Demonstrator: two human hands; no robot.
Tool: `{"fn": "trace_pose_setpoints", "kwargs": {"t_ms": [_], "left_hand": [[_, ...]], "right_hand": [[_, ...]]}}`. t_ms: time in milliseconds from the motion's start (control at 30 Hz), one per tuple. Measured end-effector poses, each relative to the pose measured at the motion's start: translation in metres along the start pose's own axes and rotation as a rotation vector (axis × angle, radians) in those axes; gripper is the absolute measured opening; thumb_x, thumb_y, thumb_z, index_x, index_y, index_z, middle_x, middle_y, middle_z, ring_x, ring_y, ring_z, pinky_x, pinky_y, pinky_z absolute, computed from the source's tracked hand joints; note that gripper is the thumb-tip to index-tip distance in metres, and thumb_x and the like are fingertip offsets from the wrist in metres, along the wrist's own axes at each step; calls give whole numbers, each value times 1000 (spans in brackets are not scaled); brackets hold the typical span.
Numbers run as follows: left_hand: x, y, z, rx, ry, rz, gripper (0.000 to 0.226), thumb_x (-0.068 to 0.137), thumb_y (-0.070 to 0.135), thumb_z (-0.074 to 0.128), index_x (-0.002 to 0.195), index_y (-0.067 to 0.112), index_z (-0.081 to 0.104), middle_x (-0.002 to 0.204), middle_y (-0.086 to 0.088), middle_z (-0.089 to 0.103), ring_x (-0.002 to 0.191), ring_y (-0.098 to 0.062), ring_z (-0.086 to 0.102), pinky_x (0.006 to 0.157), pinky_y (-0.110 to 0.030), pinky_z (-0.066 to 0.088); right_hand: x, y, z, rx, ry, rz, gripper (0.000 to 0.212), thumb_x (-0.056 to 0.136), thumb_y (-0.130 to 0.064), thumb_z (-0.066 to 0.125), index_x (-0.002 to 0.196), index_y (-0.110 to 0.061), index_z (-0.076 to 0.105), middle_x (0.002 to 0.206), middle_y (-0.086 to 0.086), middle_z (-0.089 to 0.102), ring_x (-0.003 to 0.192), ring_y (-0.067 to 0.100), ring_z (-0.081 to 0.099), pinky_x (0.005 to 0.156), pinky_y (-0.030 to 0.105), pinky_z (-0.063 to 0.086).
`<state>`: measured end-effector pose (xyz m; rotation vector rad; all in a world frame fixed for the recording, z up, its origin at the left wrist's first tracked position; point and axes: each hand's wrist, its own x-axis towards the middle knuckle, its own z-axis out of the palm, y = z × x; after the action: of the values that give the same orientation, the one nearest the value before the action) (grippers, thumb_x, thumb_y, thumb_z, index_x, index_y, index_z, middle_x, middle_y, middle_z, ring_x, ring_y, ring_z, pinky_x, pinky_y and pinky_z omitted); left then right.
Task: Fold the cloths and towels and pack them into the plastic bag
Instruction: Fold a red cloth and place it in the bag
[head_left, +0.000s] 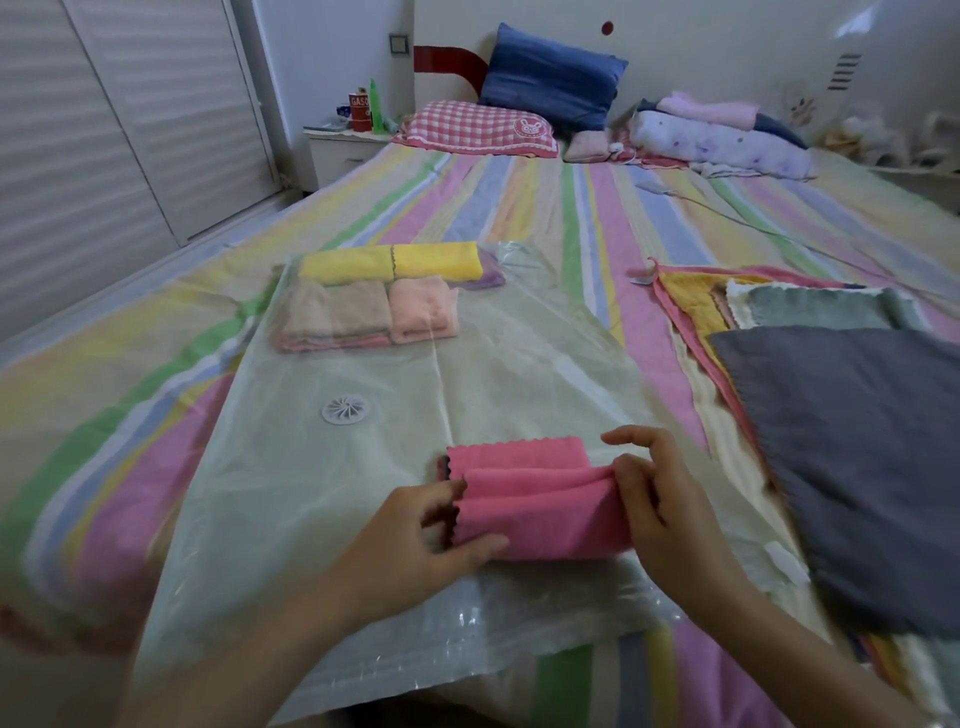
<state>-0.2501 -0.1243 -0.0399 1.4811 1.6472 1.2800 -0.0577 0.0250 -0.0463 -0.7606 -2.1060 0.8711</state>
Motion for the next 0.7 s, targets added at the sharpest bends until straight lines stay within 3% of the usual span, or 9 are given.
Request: {"fn": "trace_pose_setpoints", "kwargs": {"t_ms": [67, 133, 200, 267, 333, 433, 567, 633, 700], "left_hand": [[5, 0, 4, -95, 43, -70, 17, 83, 22, 74, 99, 23, 70, 98, 9, 74, 92, -6, 69, 78, -20, 54], [11, -5, 6, -47, 114, -131, 21, 80, 33, 69, 99, 25, 70, 96, 7, 75, 90, -9, 70, 81, -31, 57], [16, -12, 9, 21, 184, -194, 23, 81, 39, 65, 99, 25, 69, 91, 7, 75, 87, -10, 71, 82, -40, 57], [19, -21, 12, 78, 260, -254, 13, 89, 31, 64, 99, 24, 68, 89, 8, 75, 85, -9, 70, 82, -42, 56], [22, -27, 16, 167, 339, -303, 9, 92, 26, 61, 97, 23, 67, 86, 7, 73, 82, -7, 68, 80, -40, 55], [24, -30, 18, 234, 388, -360, 8, 90, 24, 62, 93, 19, 67, 84, 7, 71, 79, -7, 66, 78, -39, 54], [25, -24, 18, 265, 384, -423, 18, 87, 29, 65, 101, 19, 60, 92, 8, 68, 86, -13, 66, 80, -39, 54], [22, -17, 21, 469, 467, -334, 37, 85, 28, 67, 117, 20, 49, 113, 6, 62, 98, -16, 64, 85, -37, 53], [22, -7, 25, 730, 515, -79, 51, 86, 22, 63, 133, 19, 44, 139, 2, 48, 123, -17, 52, 99, -34, 46]], "right_hand": [[1, -1, -2, 36, -32, 88, 21, 100, -18, 42, 104, -38, 50, 54, 13, 46, 46, 8, 36, 46, 29, 30], [4, -3, -4, 102, -87, 170, 11, 98, -36, 43, 104, -39, 52, 51, 5, 42, 46, 6, 36, 47, 24, 29], [6, -2, -7, 152, -193, 245, 30, 86, -58, 46, 109, -40, 52, 57, -2, 49, 50, 5, 46, 50, 23, 36], [6, 0, -8, 158, -316, 284, 46, 77, -67, 57, 113, -40, 50, 74, 7, 66, 65, 13, 62, 57, 32, 50], [5, 3, -6, 140, -373, 294, 52, 74, -57, 67, 117, -36, 46, 85, 5, 72, 73, 16, 68, 64, 35, 56], [7, 10, 1, 19, -283, 327, 43, 84, -42, 67, 119, -32, 45, 80, -2, 74, 69, 10, 68, 60, 27, 53], [5, 15, 14, -147, -217, 402, 32, 86, -47, 63, 112, -35, 47, 74, -2, 72, 68, 11, 65, 63, 32, 51], [4, 12, 18, -171, -199, 428, 34, 88, -44, 62, 116, -34, 46, 79, -8, 71, 73, 6, 64, 65, 28, 50], [5, 11, 20, -182, -180, 438, 39, 87, -42, 62, 121, -32, 44, 82, -8, 71, 76, 7, 64, 69, 31, 51]]}}
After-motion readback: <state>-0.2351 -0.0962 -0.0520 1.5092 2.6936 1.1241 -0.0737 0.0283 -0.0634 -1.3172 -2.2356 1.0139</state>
